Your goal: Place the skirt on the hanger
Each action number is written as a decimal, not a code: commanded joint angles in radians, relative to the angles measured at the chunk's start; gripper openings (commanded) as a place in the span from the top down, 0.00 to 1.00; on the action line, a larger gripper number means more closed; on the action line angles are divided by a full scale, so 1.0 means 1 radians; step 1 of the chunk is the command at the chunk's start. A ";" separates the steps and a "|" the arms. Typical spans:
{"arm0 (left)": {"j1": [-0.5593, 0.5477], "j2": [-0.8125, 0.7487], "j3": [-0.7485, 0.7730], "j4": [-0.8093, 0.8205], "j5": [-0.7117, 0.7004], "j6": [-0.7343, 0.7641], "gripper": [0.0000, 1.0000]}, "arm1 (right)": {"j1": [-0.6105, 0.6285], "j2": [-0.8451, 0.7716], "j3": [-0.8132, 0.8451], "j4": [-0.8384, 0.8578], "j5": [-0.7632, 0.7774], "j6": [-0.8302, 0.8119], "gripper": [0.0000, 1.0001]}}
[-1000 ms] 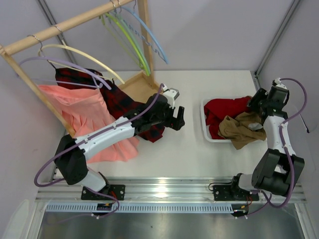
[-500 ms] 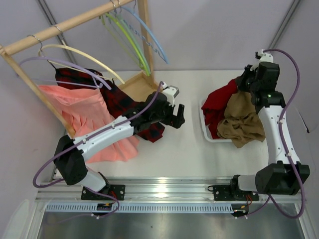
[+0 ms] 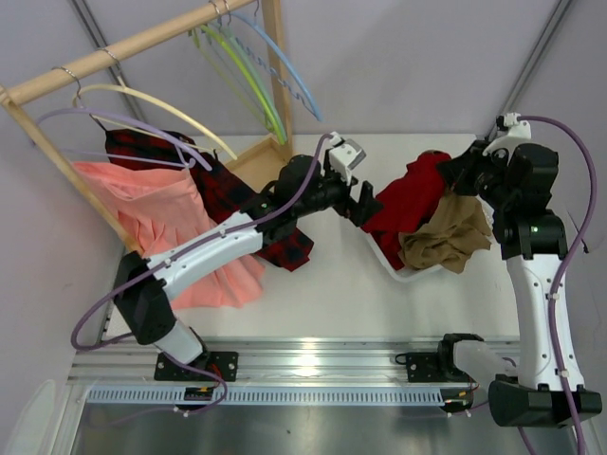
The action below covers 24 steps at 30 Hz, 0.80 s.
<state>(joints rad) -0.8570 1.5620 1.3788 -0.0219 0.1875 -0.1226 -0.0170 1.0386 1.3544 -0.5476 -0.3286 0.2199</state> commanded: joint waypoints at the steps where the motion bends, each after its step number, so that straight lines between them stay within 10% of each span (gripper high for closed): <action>1: -0.033 0.099 0.109 0.163 0.072 0.100 0.01 | 0.006 -0.055 -0.026 0.094 -0.078 0.038 1.00; 11: -0.054 0.343 0.356 0.148 0.156 0.061 0.04 | 0.006 -0.078 -0.015 0.078 -0.132 0.033 1.00; 15: -0.054 0.359 0.359 0.132 0.139 0.037 0.80 | 0.003 -0.077 -0.009 0.032 -0.078 0.024 1.00; 17: -0.054 0.339 0.370 0.111 0.098 0.034 1.00 | -0.009 -0.071 -0.009 0.008 -0.012 0.042 0.87; 22: -0.037 0.282 0.485 -0.051 -0.104 -0.018 1.00 | -0.084 -0.034 -0.020 -0.086 0.042 0.101 0.37; 24: -0.008 0.259 0.558 -0.099 -0.125 -0.050 1.00 | -0.138 -0.003 -0.038 -0.112 -0.001 0.119 0.31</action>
<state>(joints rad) -0.9062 1.9190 1.7897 -0.0853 0.1818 -0.1211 -0.0982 1.0088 1.3037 -0.6285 -0.3164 0.2932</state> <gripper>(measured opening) 0.029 0.666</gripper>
